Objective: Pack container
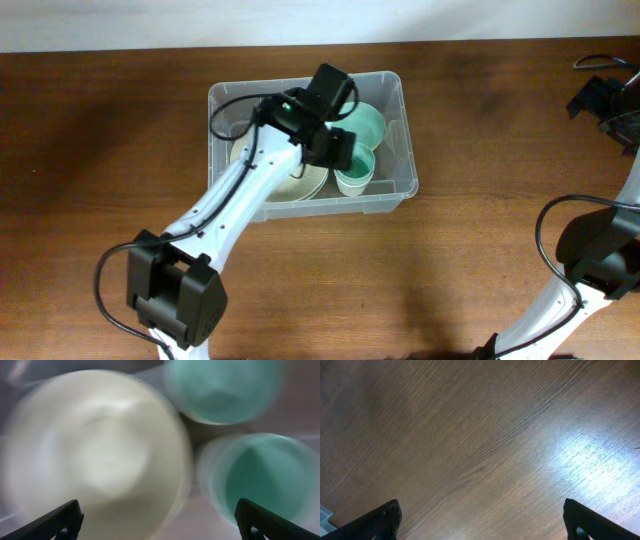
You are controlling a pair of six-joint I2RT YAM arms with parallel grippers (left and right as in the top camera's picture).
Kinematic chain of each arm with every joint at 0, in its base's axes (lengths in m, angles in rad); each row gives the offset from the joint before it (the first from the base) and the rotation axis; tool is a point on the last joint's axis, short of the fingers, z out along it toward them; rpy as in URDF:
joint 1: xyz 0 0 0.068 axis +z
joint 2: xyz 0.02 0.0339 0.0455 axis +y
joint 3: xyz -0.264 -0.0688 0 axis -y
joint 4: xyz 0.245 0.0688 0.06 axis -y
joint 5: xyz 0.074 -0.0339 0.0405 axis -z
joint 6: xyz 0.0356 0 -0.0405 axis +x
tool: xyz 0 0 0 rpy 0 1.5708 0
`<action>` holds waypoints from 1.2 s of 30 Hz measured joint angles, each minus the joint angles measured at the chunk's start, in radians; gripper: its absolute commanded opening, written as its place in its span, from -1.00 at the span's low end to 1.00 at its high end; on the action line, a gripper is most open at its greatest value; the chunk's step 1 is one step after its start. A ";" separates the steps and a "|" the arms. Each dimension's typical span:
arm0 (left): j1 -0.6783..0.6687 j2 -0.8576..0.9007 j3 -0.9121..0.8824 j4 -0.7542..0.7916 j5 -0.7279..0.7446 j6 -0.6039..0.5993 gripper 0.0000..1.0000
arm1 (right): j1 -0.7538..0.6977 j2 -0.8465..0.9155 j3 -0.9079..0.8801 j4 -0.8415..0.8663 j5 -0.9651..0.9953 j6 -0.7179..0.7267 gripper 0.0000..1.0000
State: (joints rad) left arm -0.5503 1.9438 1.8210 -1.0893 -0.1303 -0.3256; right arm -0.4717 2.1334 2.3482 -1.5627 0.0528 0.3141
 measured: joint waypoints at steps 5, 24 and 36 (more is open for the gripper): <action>0.156 -0.076 0.001 -0.082 -0.082 -0.014 0.99 | 0.000 0.000 0.000 0.000 0.000 0.000 0.98; 0.468 -0.566 0.027 -0.378 -0.050 -0.037 0.99 | 0.000 0.000 0.000 0.000 0.000 0.000 0.98; 0.468 -0.566 0.027 -0.390 -0.042 -0.037 0.99 | 0.000 0.000 0.000 0.000 0.000 0.000 0.98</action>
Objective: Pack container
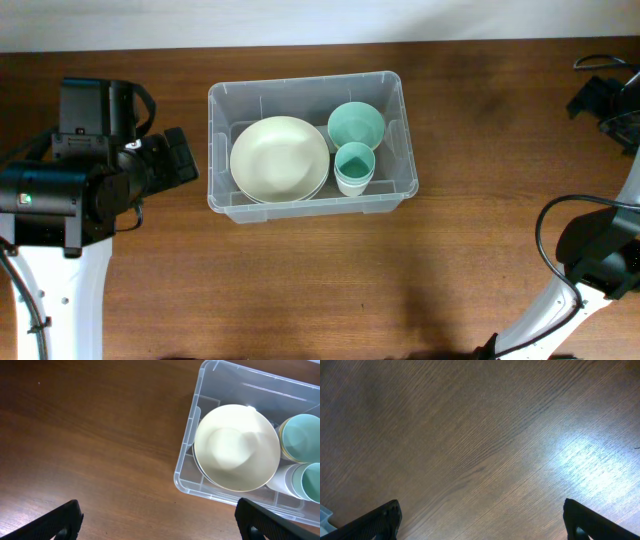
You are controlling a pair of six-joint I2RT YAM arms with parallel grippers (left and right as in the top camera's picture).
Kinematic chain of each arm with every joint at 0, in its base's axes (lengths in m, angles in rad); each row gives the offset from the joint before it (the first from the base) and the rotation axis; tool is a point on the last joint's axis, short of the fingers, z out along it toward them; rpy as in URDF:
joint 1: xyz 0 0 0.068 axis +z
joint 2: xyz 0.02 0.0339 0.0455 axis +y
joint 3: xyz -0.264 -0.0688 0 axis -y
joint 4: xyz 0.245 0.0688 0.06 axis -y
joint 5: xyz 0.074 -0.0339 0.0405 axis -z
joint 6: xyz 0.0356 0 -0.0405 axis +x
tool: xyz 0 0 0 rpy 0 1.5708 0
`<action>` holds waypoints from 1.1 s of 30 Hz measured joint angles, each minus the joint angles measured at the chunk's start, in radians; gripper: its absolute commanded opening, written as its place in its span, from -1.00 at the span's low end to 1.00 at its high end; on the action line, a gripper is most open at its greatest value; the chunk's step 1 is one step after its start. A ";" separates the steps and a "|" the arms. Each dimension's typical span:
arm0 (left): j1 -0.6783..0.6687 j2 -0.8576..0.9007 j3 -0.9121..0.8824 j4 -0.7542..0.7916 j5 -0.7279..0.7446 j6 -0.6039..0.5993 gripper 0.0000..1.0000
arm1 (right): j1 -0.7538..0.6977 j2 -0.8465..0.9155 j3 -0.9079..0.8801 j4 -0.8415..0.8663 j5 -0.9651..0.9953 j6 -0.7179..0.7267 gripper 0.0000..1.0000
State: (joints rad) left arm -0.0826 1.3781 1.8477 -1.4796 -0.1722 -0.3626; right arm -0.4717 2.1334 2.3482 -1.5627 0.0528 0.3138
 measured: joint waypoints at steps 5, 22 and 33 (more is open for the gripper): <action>0.000 0.000 0.000 -0.018 -0.001 0.001 0.99 | 0.000 0.000 0.000 0.000 0.000 0.000 0.98; 0.000 -0.496 -0.885 0.942 0.104 0.294 1.00 | 0.000 0.000 0.000 0.000 0.000 0.001 0.98; 0.103 -1.008 -1.487 1.407 0.282 0.460 0.99 | 0.000 0.000 0.000 0.000 0.000 0.000 0.98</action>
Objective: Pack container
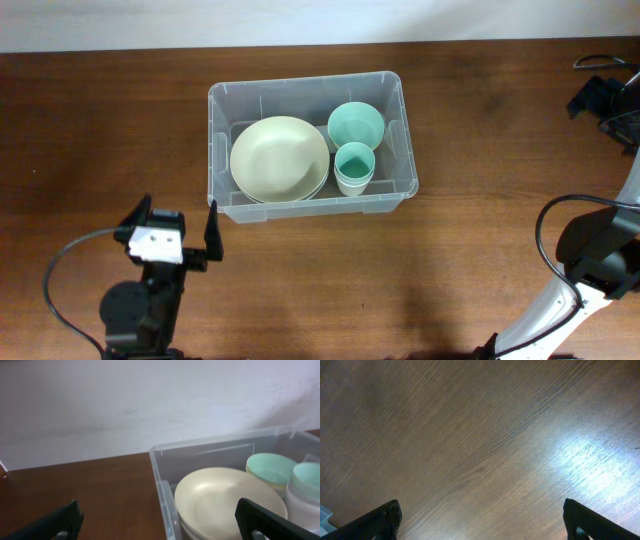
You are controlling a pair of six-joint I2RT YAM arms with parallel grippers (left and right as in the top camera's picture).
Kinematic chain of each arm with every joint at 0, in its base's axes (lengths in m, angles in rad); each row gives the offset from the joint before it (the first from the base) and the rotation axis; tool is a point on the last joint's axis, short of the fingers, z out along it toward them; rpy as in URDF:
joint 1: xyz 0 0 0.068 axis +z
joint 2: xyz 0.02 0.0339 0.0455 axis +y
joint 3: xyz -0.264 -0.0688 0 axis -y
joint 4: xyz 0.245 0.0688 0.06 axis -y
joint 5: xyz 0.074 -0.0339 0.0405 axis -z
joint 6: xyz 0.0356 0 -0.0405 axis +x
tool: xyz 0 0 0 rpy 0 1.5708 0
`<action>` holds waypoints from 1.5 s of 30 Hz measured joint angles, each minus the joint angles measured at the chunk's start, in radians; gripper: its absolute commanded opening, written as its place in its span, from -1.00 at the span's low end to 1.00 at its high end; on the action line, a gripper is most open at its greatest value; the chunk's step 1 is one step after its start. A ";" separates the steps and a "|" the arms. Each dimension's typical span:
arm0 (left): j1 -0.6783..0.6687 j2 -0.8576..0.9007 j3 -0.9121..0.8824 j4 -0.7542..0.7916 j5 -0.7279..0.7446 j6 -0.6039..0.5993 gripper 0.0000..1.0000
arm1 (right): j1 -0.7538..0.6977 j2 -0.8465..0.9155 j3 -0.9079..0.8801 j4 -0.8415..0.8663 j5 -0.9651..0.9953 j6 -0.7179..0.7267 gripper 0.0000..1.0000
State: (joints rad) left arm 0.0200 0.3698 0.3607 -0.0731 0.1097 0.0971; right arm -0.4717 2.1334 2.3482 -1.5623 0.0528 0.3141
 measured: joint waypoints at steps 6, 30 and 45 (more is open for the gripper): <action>0.062 -0.164 -0.141 0.010 0.060 0.021 0.99 | 0.000 0.000 0.000 0.000 0.000 0.000 0.98; 0.000 -0.357 -0.346 0.038 -0.074 -0.095 0.99 | 0.000 0.000 0.000 0.000 0.000 0.000 0.98; 0.000 -0.356 -0.349 -0.003 -0.092 -0.095 0.99 | 0.000 0.000 0.000 0.000 0.000 0.000 0.98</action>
